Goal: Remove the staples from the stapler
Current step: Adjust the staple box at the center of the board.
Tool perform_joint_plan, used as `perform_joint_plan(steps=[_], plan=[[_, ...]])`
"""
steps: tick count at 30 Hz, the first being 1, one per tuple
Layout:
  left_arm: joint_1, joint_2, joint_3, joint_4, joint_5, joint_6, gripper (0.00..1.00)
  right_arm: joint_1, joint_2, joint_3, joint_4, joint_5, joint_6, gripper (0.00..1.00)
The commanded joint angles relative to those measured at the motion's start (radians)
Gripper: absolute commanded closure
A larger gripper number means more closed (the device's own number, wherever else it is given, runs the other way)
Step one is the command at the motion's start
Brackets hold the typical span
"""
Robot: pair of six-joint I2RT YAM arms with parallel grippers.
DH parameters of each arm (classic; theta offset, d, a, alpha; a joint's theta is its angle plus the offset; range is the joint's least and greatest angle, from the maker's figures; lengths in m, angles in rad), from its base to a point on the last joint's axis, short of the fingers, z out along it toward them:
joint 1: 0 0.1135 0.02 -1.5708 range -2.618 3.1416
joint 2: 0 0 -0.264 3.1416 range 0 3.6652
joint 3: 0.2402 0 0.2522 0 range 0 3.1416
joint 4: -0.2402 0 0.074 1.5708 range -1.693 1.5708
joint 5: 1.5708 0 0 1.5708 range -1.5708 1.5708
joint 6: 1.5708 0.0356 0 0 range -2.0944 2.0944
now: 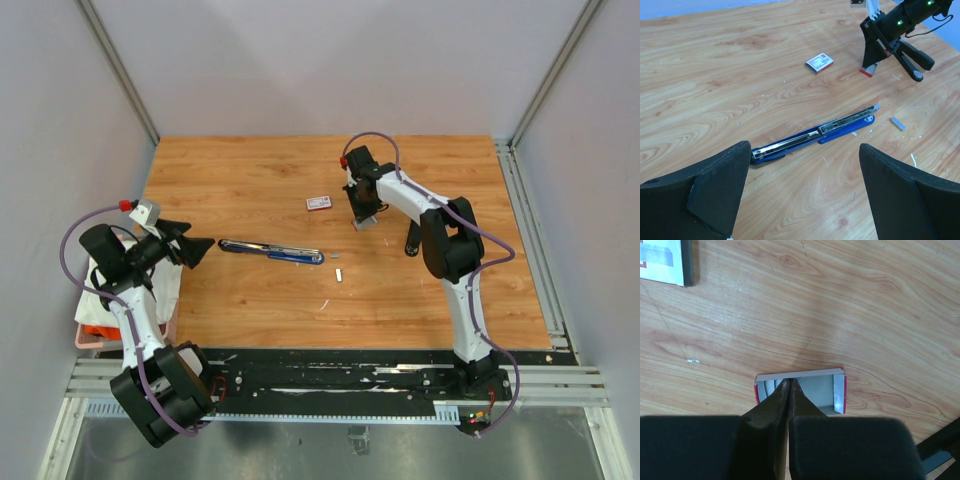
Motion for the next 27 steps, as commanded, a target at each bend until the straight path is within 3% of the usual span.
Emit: perform_joint_plan(steps=[1,27], plan=[[0.008,0.002,0.027,-0.01,0.009,0.016,0.02,0.013,0.009,0.025,-0.018,-0.009,0.018,0.98],[0.007,0.001,0.029,-0.017,0.01,0.025,0.02,0.024,-0.056,-0.023,-0.005,-0.032,-0.129,0.99]])
